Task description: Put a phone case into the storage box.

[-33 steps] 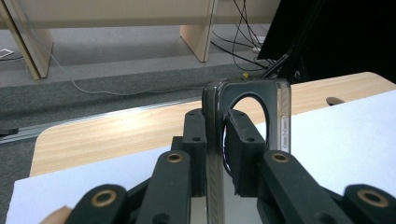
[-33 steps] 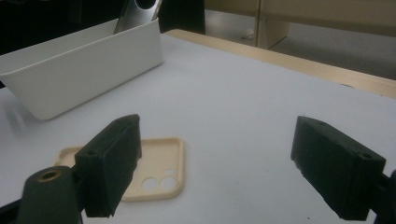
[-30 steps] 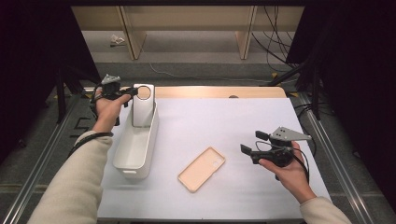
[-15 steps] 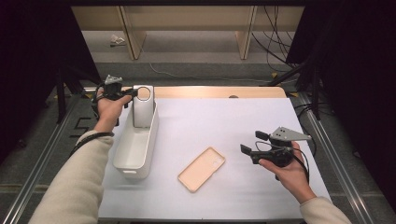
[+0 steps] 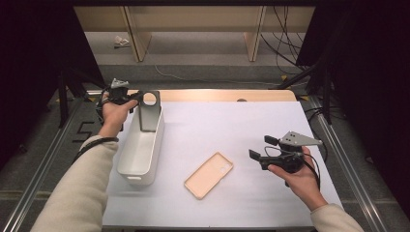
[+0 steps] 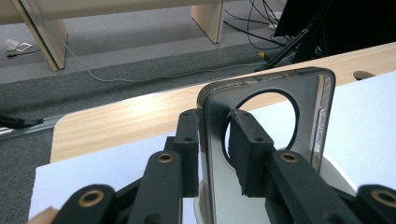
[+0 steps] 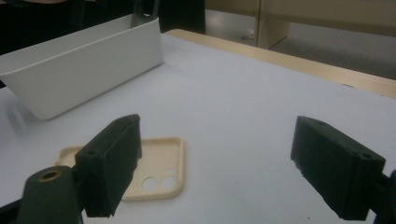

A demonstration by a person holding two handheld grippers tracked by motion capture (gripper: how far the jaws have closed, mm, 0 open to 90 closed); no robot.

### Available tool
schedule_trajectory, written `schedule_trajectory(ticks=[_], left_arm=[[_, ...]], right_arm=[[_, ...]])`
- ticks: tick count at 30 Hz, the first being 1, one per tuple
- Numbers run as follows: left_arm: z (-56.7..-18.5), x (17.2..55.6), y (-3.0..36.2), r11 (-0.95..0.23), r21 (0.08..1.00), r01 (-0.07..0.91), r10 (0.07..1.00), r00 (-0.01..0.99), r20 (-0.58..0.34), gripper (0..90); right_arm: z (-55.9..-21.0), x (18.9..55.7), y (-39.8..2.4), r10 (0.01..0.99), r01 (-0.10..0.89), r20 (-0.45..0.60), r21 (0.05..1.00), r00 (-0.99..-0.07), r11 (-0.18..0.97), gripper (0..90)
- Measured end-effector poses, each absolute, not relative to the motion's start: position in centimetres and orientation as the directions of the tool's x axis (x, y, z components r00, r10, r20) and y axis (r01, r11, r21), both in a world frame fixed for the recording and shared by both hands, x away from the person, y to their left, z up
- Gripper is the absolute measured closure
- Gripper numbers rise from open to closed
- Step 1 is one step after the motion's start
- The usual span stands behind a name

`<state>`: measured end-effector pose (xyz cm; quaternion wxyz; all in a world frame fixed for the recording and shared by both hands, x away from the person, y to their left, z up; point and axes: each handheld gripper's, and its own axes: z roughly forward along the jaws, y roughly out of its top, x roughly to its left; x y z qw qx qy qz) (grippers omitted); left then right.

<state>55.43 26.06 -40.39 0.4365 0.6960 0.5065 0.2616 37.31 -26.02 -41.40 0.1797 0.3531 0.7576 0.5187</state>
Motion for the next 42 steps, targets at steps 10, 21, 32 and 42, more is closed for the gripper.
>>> schedule_trajectory(ticks=[10,21,32,42], left_arm=[[-39.9,54.9,26.3,-0.096,0.870,0.483,0.927,0.361,-0.098,61.2],[-38.7,53.4,27.0,-0.051,0.866,0.497,0.909,0.383,-0.166,21.8],[-37.7,49.0,27.4,-0.073,0.888,0.454,0.908,0.398,-0.128,0.0],[-37.3,44.2,26.7,-0.080,0.915,0.397,0.902,0.419,-0.103,0.0]], right_arm=[[-41.4,37.3,-26.0,0.722,0.351,0.094,0.911,-0.686,0.215,17.2],[-41.5,37.4,-25.8,0.722,0.354,0.090,0.908,-0.686,0.223,17.1],[-41.5,37.3,-25.6,0.719,0.358,0.090,0.905,-0.689,0.230,17.0],[-41.5,37.2,-25.2,0.710,0.356,0.087,0.903,-0.698,0.239,17.0]])
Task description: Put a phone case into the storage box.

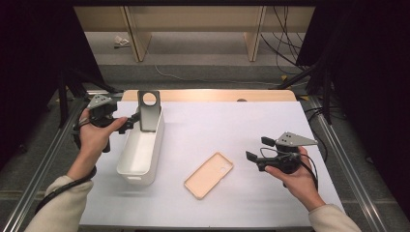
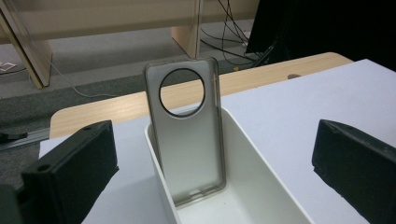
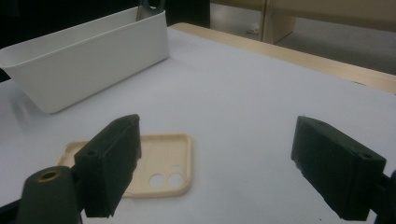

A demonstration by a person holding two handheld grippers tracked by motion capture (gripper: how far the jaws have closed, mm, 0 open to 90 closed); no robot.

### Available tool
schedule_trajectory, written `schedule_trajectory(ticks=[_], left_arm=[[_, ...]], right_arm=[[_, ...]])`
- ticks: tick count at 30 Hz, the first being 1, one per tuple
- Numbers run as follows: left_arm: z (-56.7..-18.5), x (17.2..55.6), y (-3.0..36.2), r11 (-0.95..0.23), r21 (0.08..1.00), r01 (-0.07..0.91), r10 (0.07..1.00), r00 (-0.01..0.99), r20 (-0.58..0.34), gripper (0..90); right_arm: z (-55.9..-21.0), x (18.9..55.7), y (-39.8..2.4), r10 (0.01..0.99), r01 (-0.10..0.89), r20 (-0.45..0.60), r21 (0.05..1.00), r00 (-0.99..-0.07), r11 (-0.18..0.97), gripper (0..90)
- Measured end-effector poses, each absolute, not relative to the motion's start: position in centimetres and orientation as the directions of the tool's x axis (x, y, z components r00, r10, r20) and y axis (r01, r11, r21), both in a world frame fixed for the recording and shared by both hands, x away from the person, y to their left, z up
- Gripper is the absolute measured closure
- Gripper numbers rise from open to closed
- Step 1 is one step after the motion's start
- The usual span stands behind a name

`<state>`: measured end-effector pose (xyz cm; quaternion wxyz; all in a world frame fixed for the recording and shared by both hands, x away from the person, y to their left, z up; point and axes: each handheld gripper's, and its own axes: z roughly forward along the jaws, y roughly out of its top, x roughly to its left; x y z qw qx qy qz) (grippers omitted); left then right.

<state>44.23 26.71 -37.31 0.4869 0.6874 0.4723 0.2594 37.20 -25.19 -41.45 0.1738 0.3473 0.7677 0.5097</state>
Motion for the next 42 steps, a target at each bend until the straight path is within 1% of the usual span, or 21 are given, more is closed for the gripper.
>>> schedule_trajectory(ticks=[4,9,17,22,28,35,42], left_arm=[[-37.8,42.2,26.1,-0.065,0.919,0.389,0.890,0.439,-0.123,0.0],[-38.5,40.1,25.3,-0.073,0.918,0.389,0.886,0.449,-0.120,1.6],[-39.1,38.2,24.4,-0.097,0.914,0.394,0.872,0.476,-0.113,1.9],[-39.3,36.9,23.8,-0.094,0.921,0.378,0.854,0.506,-0.120,2.8],[-40.0,35.3,22.9,-0.148,0.926,0.346,0.833,0.548,-0.071,4.4],[-40.8,34.2,22.1,-0.179,0.920,0.348,0.822,0.567,-0.055,5.0],[-41.0,34.1,21.8,-0.179,0.917,0.356,0.815,0.576,-0.065,5.2]], right_arm=[[-41.5,37.2,-25.0,0.707,0.362,0.092,0.900,-0.702,0.242,17.8],[-41.6,37.2,-24.1,0.692,0.360,0.092,0.898,-0.716,0.254,18.0],[-41.7,37.2,-23.2,0.678,0.361,0.093,0.894,-0.729,0.265,18.1],[-41.7,37.2,-23.0,0.673,0.358,0.096,0.896,-0.733,0.262,18.1],[-41.7,37.2,-22.5,0.663,0.356,0.098,0.896,-0.742,0.265,18.1],[-41.9,37.3,-22.2,0.655,0.356,0.101,0.895,-0.749,0.269,17.8],[-41.8,37.4,-22.3,0.654,0.357,0.109,0.898,-0.749,0.259,17.0]])
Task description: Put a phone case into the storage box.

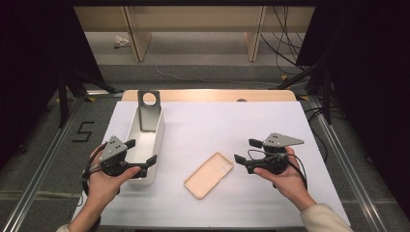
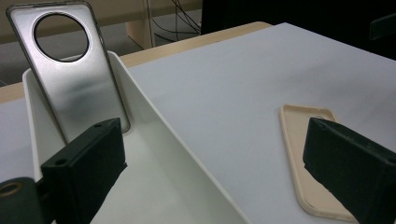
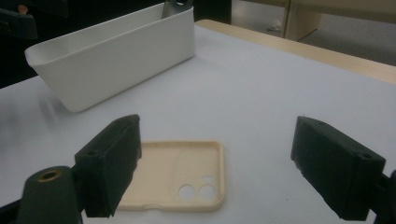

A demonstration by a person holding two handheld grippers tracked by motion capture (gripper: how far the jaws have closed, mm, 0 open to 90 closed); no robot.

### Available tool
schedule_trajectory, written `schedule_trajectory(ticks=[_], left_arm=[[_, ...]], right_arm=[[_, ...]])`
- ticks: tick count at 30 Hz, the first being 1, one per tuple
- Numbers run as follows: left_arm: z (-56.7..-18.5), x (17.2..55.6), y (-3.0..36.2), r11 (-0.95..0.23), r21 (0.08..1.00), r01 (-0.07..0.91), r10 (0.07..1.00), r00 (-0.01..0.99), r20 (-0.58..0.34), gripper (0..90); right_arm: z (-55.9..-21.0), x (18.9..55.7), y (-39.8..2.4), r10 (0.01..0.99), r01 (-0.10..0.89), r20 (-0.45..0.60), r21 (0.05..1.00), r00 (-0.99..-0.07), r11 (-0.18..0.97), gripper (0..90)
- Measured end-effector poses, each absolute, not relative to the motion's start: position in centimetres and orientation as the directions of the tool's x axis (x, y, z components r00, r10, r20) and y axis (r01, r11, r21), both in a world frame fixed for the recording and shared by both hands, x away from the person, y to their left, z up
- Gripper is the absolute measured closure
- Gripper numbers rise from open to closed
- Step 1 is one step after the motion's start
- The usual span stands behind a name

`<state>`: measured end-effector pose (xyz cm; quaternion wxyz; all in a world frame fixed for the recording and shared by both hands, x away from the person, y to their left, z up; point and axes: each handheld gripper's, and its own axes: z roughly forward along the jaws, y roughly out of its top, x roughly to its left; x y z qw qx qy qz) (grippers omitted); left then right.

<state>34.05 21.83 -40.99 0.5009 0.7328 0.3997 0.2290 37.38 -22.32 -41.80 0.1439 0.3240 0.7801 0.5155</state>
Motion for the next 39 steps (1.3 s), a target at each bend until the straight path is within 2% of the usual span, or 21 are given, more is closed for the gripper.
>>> schedule_trajectory(ticks=[28,33,35,39], left_arm=[[-41.0,34.3,22.1,-0.131,0.918,0.374,0.814,0.569,-0.116,5.0],[-41.0,34.3,22.1,-0.134,0.918,0.374,0.814,0.570,-0.113,5.0],[-41.0,34.3,22.0,-0.136,0.918,0.372,0.813,0.572,-0.111,5.0],[-41.0,34.3,22.0,-0.136,0.918,0.372,0.813,0.571,-0.111,5.1]], right_arm=[[-41.9,37.4,-22.3,0.646,0.363,0.117,0.894,-0.754,0.263,17.1],[-42.0,37.3,-22.0,0.634,0.369,0.120,0.888,-0.764,0.276,20.0],[-42.0,37.3,-21.8,0.625,0.370,0.123,0.885,-0.771,0.282,26.9],[-42.0,36.9,-21.0,0.582,0.356,0.121,0.881,-0.805,0.310,48.3]])
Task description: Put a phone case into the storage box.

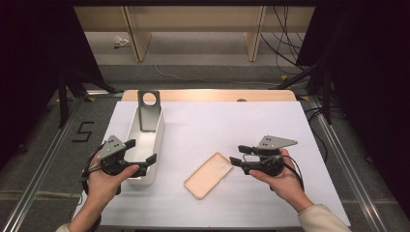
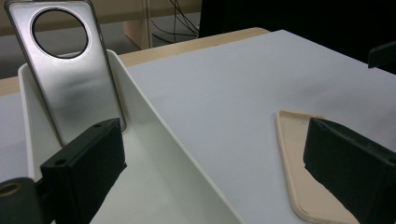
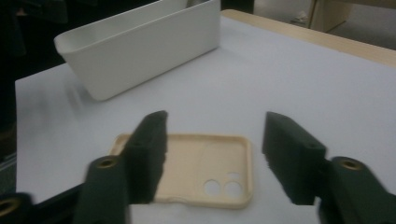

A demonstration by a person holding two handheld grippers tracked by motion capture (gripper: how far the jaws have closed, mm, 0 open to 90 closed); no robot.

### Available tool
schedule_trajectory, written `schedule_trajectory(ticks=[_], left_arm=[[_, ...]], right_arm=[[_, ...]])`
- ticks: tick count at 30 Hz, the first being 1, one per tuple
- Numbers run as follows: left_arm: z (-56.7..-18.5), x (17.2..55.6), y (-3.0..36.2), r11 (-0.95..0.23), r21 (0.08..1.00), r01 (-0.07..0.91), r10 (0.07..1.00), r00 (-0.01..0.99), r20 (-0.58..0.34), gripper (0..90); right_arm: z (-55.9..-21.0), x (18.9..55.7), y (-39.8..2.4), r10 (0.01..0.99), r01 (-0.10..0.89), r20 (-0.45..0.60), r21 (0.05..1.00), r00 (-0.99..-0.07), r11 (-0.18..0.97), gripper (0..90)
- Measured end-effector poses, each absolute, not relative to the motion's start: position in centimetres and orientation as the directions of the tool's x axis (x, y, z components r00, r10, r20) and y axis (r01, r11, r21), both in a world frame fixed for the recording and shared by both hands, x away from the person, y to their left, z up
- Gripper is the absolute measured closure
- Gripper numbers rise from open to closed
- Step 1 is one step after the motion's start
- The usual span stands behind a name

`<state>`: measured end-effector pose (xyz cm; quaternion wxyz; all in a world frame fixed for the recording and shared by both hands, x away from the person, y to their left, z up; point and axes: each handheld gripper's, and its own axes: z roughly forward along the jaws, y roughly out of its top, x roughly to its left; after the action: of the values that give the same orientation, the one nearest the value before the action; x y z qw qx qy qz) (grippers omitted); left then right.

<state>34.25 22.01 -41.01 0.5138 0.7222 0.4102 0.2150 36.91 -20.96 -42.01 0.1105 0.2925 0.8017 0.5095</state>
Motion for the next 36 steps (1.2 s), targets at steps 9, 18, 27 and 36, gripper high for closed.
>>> schedule_trajectory(ticks=[9,18,27,36], left_arm=[[-40.9,34.2,22.0,-0.135,0.919,0.370,0.815,0.569,-0.109,5.4],[-40.9,34.2,22.0,-0.134,0.921,0.367,0.813,0.572,-0.110,5.4],[-40.9,34.2,22.2,-0.132,0.921,0.365,0.817,0.567,-0.108,5.7],[-41.1,34.2,22.1,-0.136,0.919,0.370,0.815,0.569,-0.108,5.7]], right_arm=[[-43.0,36.1,-17.6,0.437,0.318,0.105,0.835,-0.893,0.450,89.0],[-44.7,36.1,-13.6,0.398,0.348,0.118,0.740,-0.910,0.575,90.0],[-46.1,36.1,-10.9,0.380,0.358,0.113,0.647,-0.918,0.674,90.0],[-46.8,36.5,-10.7,0.405,0.388,0.103,0.568,-0.908,0.726,90.0]])
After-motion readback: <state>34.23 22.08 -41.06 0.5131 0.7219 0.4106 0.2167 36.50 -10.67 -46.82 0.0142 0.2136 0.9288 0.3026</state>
